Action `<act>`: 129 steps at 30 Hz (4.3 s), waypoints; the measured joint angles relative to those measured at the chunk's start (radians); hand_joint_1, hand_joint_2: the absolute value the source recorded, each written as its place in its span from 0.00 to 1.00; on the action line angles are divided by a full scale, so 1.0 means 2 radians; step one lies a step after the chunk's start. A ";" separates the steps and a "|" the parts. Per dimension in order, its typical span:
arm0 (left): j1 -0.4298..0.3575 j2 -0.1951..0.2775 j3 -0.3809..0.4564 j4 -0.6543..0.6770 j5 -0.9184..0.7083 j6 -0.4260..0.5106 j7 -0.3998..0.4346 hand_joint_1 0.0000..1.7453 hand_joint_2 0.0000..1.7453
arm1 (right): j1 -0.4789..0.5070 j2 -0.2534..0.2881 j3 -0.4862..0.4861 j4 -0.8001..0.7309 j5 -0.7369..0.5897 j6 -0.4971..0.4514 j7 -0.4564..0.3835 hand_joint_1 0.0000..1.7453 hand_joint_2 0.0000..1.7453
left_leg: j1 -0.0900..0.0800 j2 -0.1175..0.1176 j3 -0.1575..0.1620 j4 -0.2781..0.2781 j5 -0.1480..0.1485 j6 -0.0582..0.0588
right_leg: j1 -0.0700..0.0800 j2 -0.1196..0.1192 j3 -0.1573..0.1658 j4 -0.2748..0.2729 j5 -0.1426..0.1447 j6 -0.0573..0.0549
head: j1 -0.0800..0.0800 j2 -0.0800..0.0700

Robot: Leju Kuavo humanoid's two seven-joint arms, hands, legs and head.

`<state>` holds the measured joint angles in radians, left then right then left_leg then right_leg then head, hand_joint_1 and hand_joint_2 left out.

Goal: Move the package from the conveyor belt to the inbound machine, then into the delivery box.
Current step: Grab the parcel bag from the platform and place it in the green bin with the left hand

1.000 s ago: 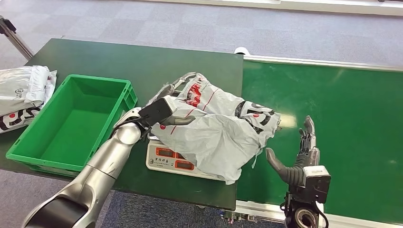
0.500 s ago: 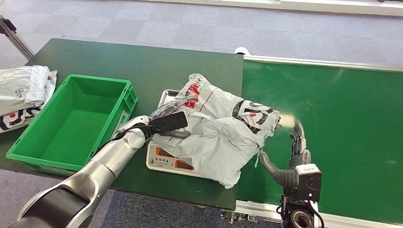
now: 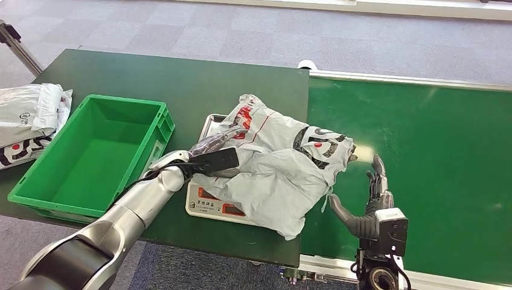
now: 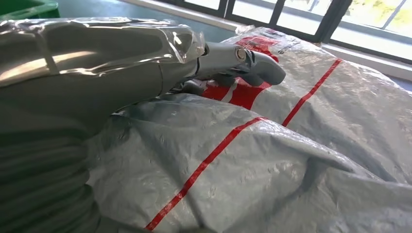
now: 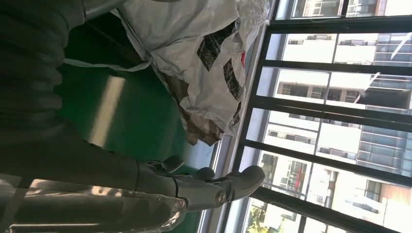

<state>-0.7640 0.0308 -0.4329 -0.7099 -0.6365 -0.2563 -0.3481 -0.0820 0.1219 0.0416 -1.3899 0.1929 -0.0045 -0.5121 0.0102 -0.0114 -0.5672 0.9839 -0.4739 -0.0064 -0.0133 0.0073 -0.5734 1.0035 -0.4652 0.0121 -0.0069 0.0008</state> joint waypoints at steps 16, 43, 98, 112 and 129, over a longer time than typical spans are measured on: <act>0.064 -0.005 0.022 -0.150 -0.060 0.318 -0.102 1.00 0.00 | 0.011 -0.001 0.000 -0.013 -0.012 -0.021 -0.006 0.00 1.00 | 0.000 0.000 0.000 0.000 0.000 0.000 | 0.000 0.000 0.000 0.000 0.000 0.000 | 0.000 0.000; 0.099 -0.021 0.005 -0.238 -0.030 0.272 -0.126 0.00 1.00 | 0.019 -0.006 -0.001 -0.017 -0.028 -0.040 -0.010 0.00 1.00 | 0.000 0.000 0.000 0.000 0.000 0.000 | 0.000 0.000 0.000 0.000 0.000 0.000 | 0.000 0.000; 0.086 0.012 -0.074 -0.143 -0.153 0.077 0.007 1.00 1.00 | 0.009 0.008 -0.014 -0.004 0.013 -0.003 0.001 0.00 1.00 | 0.000 0.000 0.001 0.000 0.000 0.000 | 0.000 0.000 0.001 0.000 0.000 0.000 | 0.000 0.000; 0.141 0.004 -0.031 -0.322 -0.100 0.286 -0.108 1.00 1.00 | 0.010 0.015 -0.014 -0.004 0.016 0.000 0.001 0.00 1.00 | 0.000 0.000 0.000 0.000 0.000 0.000 | 0.000 0.000 0.000 0.000 0.000 0.000 | 0.000 0.000; 0.161 -0.006 0.025 -0.369 -0.238 0.445 0.000 1.00 1.00 | 0.014 0.016 -0.011 -0.004 0.007 -0.009 0.000 0.00 1.00 | 0.000 0.000 0.000 0.000 0.000 0.000 | 0.000 0.000 0.000 0.000 0.000 0.000 | 0.000 0.000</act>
<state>-0.4425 0.0197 -0.3829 -1.4479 -1.1128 0.6331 -0.3487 -0.0542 0.1530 0.0192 -1.3985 0.2065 -0.0232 -0.5123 0.0103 -0.0111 -0.5663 0.9837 -0.4742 -0.0065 -0.0132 0.0074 -0.5727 1.0034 -0.4653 0.0121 -0.0067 0.0008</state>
